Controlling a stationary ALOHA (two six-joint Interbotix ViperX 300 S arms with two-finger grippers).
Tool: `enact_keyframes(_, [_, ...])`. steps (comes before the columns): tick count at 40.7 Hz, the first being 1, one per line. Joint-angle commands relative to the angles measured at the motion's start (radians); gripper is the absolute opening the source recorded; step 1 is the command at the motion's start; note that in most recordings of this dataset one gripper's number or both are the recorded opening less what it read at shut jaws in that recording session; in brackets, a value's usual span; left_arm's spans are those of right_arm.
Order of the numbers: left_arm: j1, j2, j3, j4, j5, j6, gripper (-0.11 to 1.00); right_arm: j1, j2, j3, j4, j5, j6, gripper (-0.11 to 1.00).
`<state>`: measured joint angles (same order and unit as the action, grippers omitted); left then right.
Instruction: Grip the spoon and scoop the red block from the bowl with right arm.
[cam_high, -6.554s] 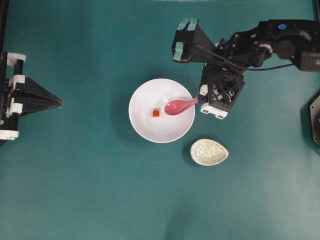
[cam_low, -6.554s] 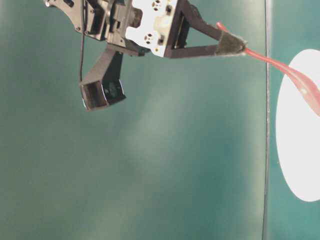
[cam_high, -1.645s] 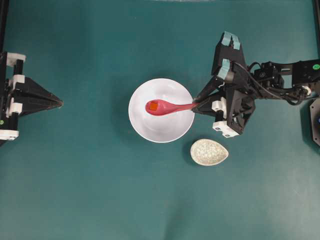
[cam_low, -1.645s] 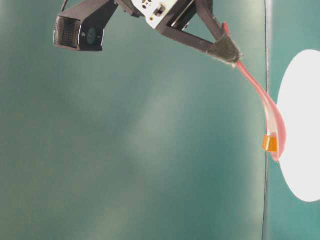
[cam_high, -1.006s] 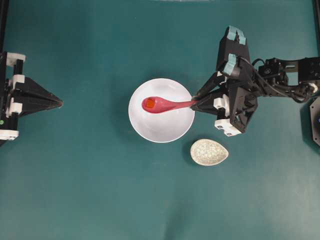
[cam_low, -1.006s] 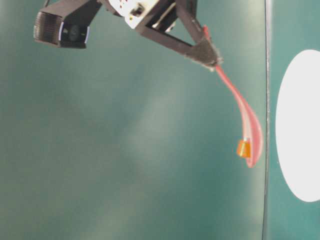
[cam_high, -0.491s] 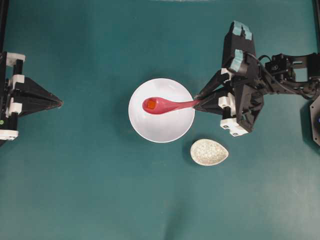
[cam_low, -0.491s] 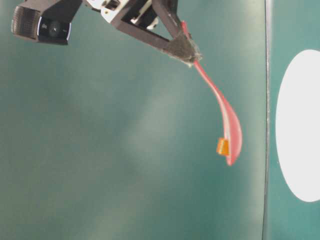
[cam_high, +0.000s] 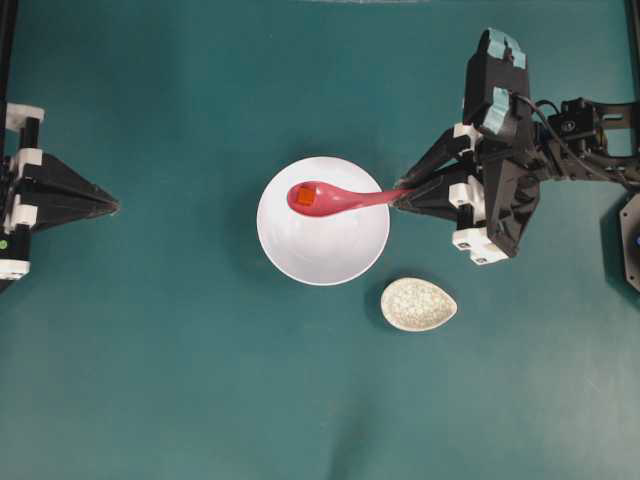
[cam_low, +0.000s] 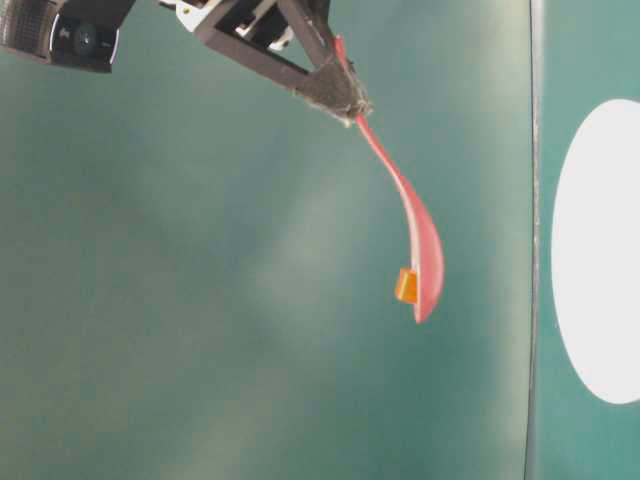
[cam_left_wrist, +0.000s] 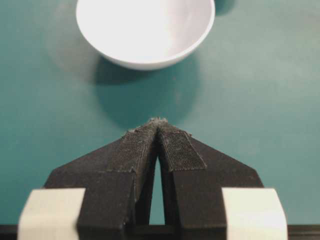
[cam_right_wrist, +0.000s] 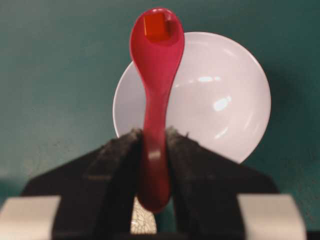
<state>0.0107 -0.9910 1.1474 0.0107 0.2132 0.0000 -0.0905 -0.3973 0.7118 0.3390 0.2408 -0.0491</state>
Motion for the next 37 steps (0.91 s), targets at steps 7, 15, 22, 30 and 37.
enact_keyframes(7, [0.002, 0.012, -0.028, 0.002, -0.008, 0.003, 0.00, -0.002, -0.017, -0.012, -0.002, -0.014, 0.002, 0.25])
enact_keyframes(15, [0.003, 0.015, -0.028, 0.002, -0.008, 0.006, 0.00, -0.002, -0.017, -0.012, 0.002, -0.012, 0.003, 0.25])
enact_keyframes(22, [0.003, 0.017, -0.028, 0.002, -0.011, 0.006, 0.00, 0.000, -0.017, -0.012, 0.002, -0.014, 0.003, 0.25])
enact_keyframes(30, [0.003, 0.017, -0.026, 0.002, -0.012, 0.005, 0.00, -0.002, -0.017, -0.012, 0.003, -0.014, 0.003, 0.25])
enact_keyframes(37, [0.002, 0.017, -0.026, 0.002, -0.015, -0.002, 0.00, -0.002, -0.017, -0.012, 0.003, -0.014, 0.003, 0.25])
